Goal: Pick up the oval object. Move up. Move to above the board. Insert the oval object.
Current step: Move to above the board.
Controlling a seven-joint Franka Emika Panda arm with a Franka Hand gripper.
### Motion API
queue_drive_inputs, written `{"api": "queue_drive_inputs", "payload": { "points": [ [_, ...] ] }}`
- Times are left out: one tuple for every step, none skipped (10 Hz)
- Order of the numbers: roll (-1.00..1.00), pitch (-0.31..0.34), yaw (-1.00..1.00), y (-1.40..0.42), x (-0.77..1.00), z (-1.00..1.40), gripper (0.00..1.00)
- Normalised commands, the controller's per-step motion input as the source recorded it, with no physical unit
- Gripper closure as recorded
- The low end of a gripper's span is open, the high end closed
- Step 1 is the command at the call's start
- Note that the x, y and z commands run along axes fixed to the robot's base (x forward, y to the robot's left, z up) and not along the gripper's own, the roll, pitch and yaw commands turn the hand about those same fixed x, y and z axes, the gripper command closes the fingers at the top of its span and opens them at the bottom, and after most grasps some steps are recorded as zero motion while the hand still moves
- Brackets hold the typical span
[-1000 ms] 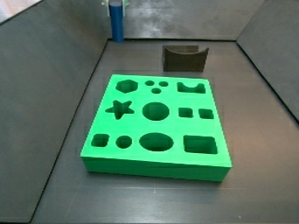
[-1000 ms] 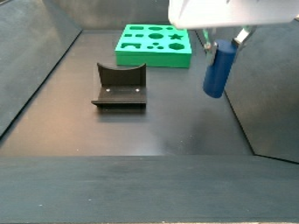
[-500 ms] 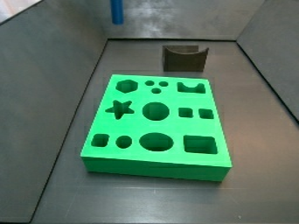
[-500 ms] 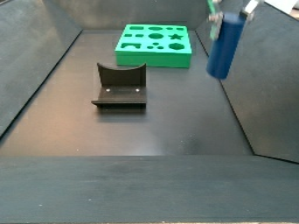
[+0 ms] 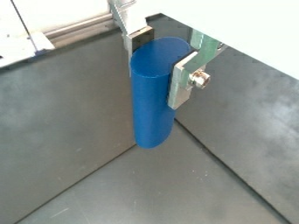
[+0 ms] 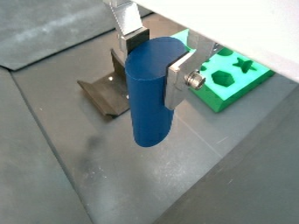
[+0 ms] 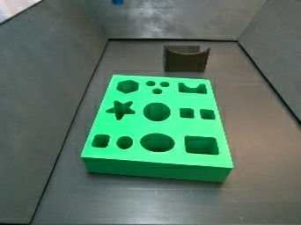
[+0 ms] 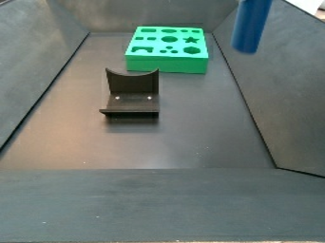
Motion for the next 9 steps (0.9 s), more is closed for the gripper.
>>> {"api": "queue_drive_inputs", "payload": {
  "points": [
    [0.07, 0.089, 0.02, -0.01, 0.03, 1.00, 1.00],
    [0.07, 0.088, 0.02, -0.01, 0.02, 1.00, 1.00],
    [0.07, 0.086, 0.02, -0.01, 0.02, 0.94, 1.00],
    [0.07, 0.085, 0.02, -0.01, 0.02, 0.72, 1.00],
    [0.07, 0.086, 0.02, -0.01, 0.01, 0.62, 1.00],
    [0.06, 0.086, 0.02, -0.01, 0.01, 0.40, 1.00],
    [0.06, 0.085, 0.02, -0.01, 0.01, 0.25, 1.00],
    [-0.05, 0.174, -0.61, -1.00, 0.28, -0.05, 1.00],
    [-0.05, 0.167, -0.60, -1.00, 0.29, -0.06, 1.00]
  ]
}}
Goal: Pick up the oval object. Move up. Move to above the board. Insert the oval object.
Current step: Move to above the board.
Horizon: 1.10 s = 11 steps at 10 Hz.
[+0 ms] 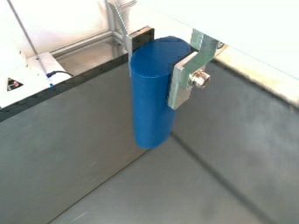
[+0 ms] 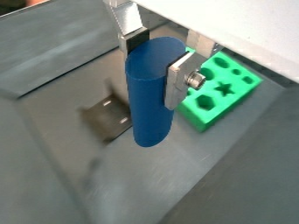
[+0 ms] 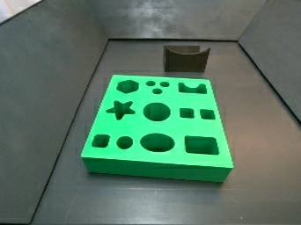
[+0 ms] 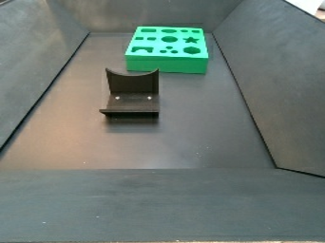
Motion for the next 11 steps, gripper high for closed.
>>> {"api": "queue_drive_inputs", "payload": {
  "points": [
    [-0.08, 0.146, -0.33, -1.00, 0.30, -0.05, 1.00],
    [-0.11, 0.132, -0.18, -1.00, 0.30, -0.05, 1.00],
    [-0.08, 0.129, -0.09, -1.00, 0.31, -0.05, 1.00],
    [-0.05, 0.126, -0.04, -1.00, 0.31, -0.05, 1.00],
    [-0.03, 0.116, -0.02, -1.00, 0.32, -0.05, 1.00],
    [-0.01, 0.106, -0.01, -1.00, 0.33, -0.04, 1.00],
    [-0.01, 0.100, 0.00, -1.00, 0.34, -0.04, 1.00],
    [-0.03, 0.099, 0.00, -1.00, 0.34, -0.04, 1.00],
    [0.00, 0.090, 0.01, -1.00, 0.36, -0.03, 1.00],
    [0.01, 0.089, 0.01, -1.00, 0.38, -0.03, 1.00],
    [0.01, 0.092, 0.01, -1.00, 0.41, -0.03, 1.00]
  ]
}}
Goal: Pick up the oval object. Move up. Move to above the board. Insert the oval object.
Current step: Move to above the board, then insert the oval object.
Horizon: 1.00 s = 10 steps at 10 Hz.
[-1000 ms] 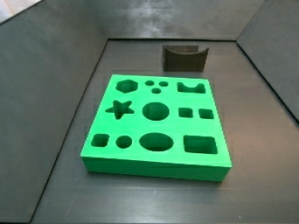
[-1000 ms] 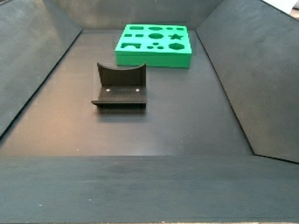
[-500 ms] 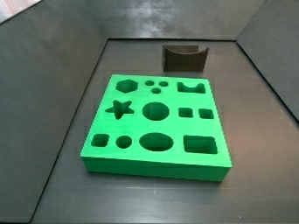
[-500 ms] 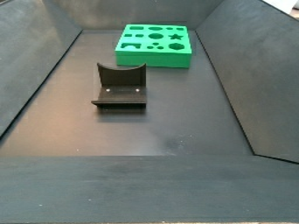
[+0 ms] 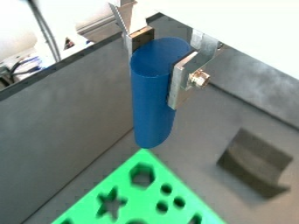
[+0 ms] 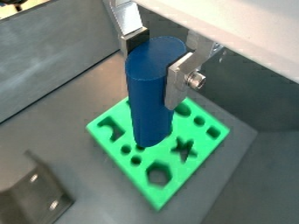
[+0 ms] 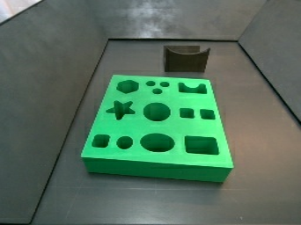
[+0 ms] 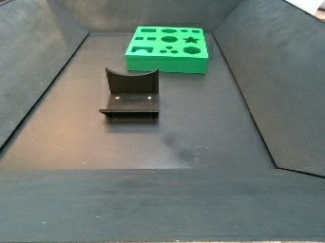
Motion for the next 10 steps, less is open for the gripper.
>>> {"api": "queue_drive_inputs", "payload": {
  "points": [
    [0.02, 0.094, 0.01, -0.75, 0.34, -0.01, 1.00],
    [0.04, 0.095, 0.01, -0.49, 0.24, 0.00, 1.00],
    [0.05, 0.094, 0.01, -0.29, 0.17, 0.01, 1.00],
    [0.05, 0.085, 0.01, -0.18, 0.11, 0.02, 1.00],
    [-0.01, 0.000, -0.01, -0.12, 0.00, -0.07, 1.00],
    [0.00, 0.000, -0.03, -0.24, 0.04, -0.15, 1.00],
    [0.00, 0.000, -0.11, -0.31, 0.08, -0.08, 1.00],
    [0.00, 0.000, -0.16, -0.33, 0.13, -0.11, 1.00],
    [0.00, 0.000, -0.20, -0.38, 0.12, -0.12, 1.00],
    [0.00, 0.000, -0.43, -0.33, 0.09, -0.06, 1.00]
  ]
}}
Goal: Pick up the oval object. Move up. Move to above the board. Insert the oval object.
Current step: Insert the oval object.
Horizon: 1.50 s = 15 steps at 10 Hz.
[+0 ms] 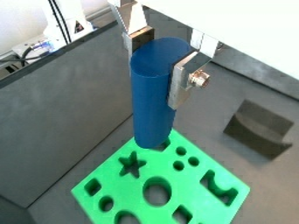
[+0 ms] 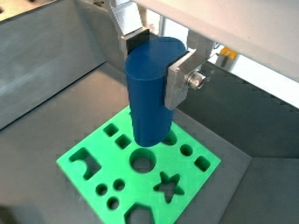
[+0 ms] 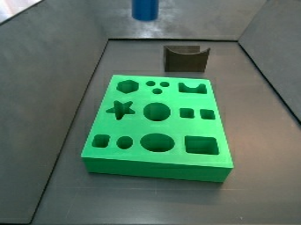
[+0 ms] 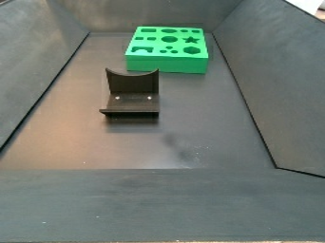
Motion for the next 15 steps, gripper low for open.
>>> {"api": "queue_drive_inputs", "payload": {
  "points": [
    [0.00, -0.016, -0.74, -0.32, 0.02, -0.03, 1.00],
    [0.00, -0.010, -0.85, -0.34, 0.03, -0.05, 1.00],
    [0.00, 0.000, -0.82, -0.36, 0.06, -0.14, 1.00],
    [0.05, 0.000, -0.73, -0.37, 0.12, -0.34, 1.00],
    [0.06, 0.000, -0.71, -0.37, 0.13, -0.37, 1.00],
    [0.05, 0.000, -0.73, -0.37, 0.09, -0.36, 1.00],
    [0.03, 0.000, -0.76, -0.37, 0.07, -0.33, 1.00],
    [0.03, 0.000, -0.78, -0.36, 0.04, -0.32, 1.00],
    [0.02, 0.000, -0.79, -0.31, 0.05, -0.31, 1.00],
    [0.01, 0.001, -0.81, -0.32, 0.03, -0.29, 1.00],
    [0.00, 0.000, -0.87, -0.33, 0.00, -0.24, 1.00],
    [0.00, 0.000, -0.88, -0.31, 0.00, -0.23, 1.00],
    [0.00, 0.000, -0.85, -0.27, 0.05, -0.25, 1.00],
    [0.00, 0.000, -0.87, -0.24, 0.05, -0.23, 1.00],
    [0.00, 0.000, -0.94, -0.19, 0.01, -0.22, 1.00]
  ]
}}
